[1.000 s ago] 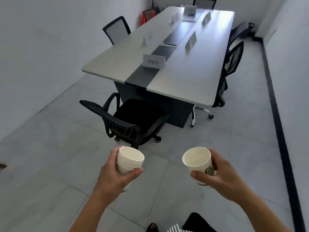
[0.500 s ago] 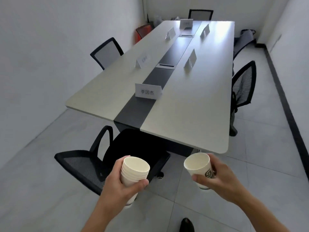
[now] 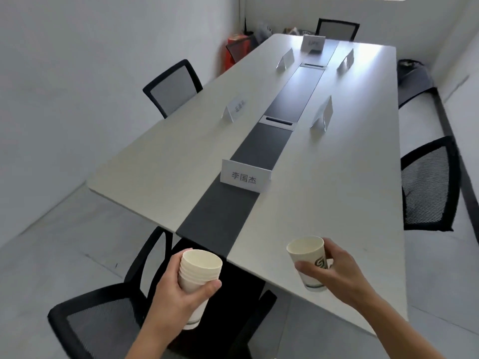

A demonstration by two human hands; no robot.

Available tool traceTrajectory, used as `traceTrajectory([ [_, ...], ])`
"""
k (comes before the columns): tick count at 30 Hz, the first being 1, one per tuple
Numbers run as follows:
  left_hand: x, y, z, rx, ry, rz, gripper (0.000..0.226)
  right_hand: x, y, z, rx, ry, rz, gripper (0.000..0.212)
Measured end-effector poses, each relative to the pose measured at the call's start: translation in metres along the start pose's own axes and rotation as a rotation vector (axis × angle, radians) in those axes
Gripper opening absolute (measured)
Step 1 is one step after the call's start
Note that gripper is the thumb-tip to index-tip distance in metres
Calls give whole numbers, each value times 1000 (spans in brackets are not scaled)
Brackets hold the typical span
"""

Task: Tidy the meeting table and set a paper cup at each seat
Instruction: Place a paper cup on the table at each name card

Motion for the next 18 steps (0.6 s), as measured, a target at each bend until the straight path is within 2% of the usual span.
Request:
traceTrajectory([
  [3, 48, 14, 7, -7, -26, 8, 68, 55, -16, -9, -5, 60, -13, 49],
  [8, 104, 28, 20, 29, -101, -18, 76, 141, -21, -20, -17, 157, -9, 58],
  [13, 130, 21, 17, 55, -18, -90, 69, 243, -2, -11, -46, 151, 35, 66],
  [18, 135, 10, 15, 108, 61, -229, 82, 330, 26, 7, -50, 158, 92, 68],
])
Point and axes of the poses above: each hand's wrist, its own x-axis towards the middle knuckle, its own z-axis out of the palm, y = z × x, the point moved 5 cm from there along x, towards the middle knuckle, and after that the axes turned 5 degrees about -x, right-handed, at the moved point
